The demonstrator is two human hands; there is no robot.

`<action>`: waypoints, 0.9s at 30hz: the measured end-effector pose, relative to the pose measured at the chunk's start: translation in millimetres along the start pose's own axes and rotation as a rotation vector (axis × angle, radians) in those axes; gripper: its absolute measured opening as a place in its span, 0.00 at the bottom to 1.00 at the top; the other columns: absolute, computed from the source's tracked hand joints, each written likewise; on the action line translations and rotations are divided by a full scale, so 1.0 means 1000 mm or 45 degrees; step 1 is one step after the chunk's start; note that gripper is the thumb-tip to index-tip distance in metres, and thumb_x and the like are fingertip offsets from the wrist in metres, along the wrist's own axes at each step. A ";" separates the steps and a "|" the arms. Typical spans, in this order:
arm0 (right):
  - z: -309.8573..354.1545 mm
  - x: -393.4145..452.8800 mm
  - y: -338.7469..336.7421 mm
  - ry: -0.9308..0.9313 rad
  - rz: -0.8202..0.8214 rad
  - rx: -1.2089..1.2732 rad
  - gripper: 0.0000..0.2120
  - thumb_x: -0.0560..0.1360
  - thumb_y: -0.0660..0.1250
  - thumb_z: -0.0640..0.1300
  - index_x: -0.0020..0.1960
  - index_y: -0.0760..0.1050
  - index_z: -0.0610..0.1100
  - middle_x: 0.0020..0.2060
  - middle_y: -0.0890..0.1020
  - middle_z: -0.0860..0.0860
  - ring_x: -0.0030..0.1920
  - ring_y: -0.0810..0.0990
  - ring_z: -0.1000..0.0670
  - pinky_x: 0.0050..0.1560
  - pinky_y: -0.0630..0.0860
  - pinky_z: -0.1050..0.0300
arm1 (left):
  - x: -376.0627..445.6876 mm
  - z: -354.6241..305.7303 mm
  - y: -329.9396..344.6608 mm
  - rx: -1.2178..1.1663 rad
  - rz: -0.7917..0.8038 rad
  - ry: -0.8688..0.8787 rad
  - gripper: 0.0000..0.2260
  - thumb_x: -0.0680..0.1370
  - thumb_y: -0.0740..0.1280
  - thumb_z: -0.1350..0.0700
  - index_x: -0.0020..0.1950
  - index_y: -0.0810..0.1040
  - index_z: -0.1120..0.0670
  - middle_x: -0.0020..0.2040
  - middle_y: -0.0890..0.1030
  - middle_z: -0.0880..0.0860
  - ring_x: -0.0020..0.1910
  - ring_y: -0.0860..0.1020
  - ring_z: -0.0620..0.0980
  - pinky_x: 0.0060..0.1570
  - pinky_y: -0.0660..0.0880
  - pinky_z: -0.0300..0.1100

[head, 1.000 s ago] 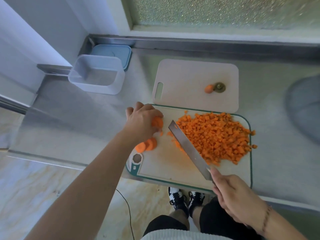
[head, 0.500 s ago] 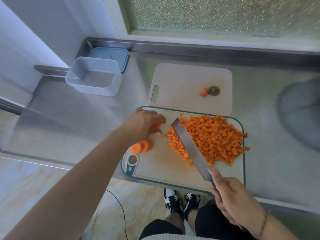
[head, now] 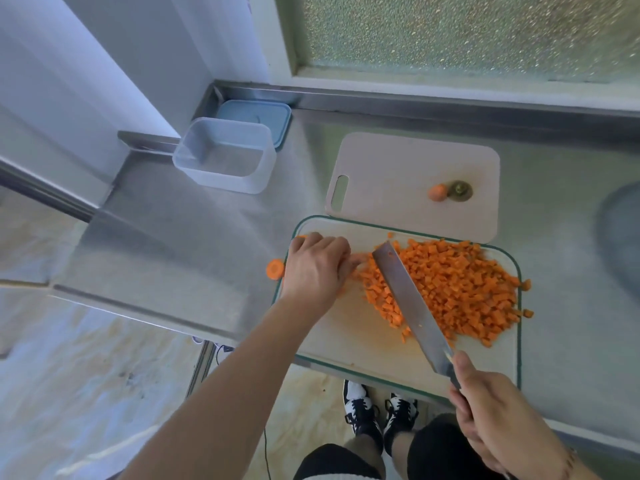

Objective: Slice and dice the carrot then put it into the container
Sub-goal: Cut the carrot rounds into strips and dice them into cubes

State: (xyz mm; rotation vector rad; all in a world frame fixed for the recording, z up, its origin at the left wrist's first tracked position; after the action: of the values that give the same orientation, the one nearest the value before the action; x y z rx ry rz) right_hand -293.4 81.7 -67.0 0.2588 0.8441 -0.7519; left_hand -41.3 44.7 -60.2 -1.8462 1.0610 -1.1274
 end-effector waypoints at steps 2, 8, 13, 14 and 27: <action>0.000 -0.001 0.001 0.022 0.007 0.031 0.25 0.76 0.50 0.60 0.33 0.59 0.40 0.26 0.55 0.46 0.18 0.53 0.53 0.20 0.51 0.68 | 0.009 0.004 0.000 -0.030 -0.008 0.016 0.21 0.79 0.63 0.39 0.36 0.77 0.55 0.34 0.77 0.50 0.39 0.75 0.56 0.44 0.65 0.48; -0.010 0.000 -0.014 -0.017 -0.023 -0.220 0.27 0.74 0.51 0.65 0.28 0.62 0.45 0.22 0.61 0.48 0.21 0.61 0.53 0.23 0.57 0.63 | -0.018 0.007 -0.017 -0.524 0.078 -0.322 0.06 0.77 0.68 0.57 0.48 0.81 0.59 0.38 0.77 0.43 0.38 0.73 0.40 0.39 0.70 0.35; -0.028 0.000 -0.019 -0.016 -0.013 -0.379 0.36 0.67 0.50 0.78 0.32 0.70 0.44 0.24 0.70 0.49 0.26 0.71 0.53 0.32 0.65 0.57 | -0.093 -0.038 0.012 -0.569 0.357 -0.167 0.07 0.79 0.65 0.61 0.55 0.80 0.56 0.47 0.79 0.48 0.43 0.75 0.42 0.45 0.73 0.35; -0.031 -0.001 -0.021 -0.015 -0.019 -0.433 0.37 0.66 0.49 0.79 0.32 0.71 0.45 0.25 0.73 0.50 0.28 0.73 0.54 0.35 0.68 0.56 | -0.101 -0.042 0.014 -0.513 0.338 -0.115 0.07 0.79 0.64 0.59 0.55 0.79 0.55 0.50 0.78 0.49 0.44 0.76 0.46 0.45 0.74 0.38; -0.019 0.002 -0.020 -0.113 -0.078 -0.755 0.28 0.71 0.50 0.70 0.40 0.82 0.54 0.40 0.84 0.60 0.45 0.79 0.64 0.46 0.71 0.71 | -0.124 -0.070 0.011 -0.320 0.087 0.133 0.07 0.81 0.68 0.57 0.54 0.83 0.59 0.59 0.79 0.55 0.56 0.78 0.58 0.58 0.75 0.50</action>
State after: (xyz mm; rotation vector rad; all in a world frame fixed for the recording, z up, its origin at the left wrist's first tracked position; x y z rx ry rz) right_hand -317.5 75.8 -79.6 -0.3276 0.9543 -0.5355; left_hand -143.7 141.7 -85.6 -1.9426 1.3681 -1.1010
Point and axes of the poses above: each hand's wrist, its own x-axis towards the middle knuckle, its own y-axis out of the palm, z = x × y, the point moved 9 cm from there along x, towards the middle knuckle
